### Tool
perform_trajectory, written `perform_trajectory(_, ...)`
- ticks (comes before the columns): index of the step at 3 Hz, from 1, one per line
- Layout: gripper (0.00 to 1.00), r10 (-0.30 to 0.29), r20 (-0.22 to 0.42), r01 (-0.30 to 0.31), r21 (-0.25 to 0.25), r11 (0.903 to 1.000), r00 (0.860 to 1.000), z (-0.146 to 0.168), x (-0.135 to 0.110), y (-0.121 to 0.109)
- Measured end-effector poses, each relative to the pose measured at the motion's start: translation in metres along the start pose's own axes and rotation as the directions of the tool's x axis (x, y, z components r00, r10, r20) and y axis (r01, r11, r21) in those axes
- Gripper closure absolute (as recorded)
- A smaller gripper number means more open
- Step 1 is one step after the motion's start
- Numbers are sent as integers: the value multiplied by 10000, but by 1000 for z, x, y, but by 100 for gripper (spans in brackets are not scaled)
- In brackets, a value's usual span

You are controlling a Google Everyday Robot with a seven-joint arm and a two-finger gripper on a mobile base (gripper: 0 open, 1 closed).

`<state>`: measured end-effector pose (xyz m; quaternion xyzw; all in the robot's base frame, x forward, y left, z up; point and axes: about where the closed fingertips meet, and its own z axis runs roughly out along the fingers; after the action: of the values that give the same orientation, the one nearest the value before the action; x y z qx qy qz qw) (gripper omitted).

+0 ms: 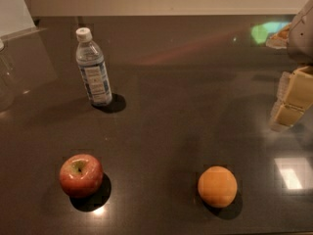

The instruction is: Move orange near blue plastic bottle

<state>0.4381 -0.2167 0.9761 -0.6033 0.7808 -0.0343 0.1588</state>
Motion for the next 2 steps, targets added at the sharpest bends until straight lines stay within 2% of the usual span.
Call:
perform_trajectory(1, 0, -11, 31, 11, 31, 10000, 10000, -1, 0, 0)
perform_trajectory(2, 0, -275, 431, 289, -325, 9991, 9987, 1, -3, 12)
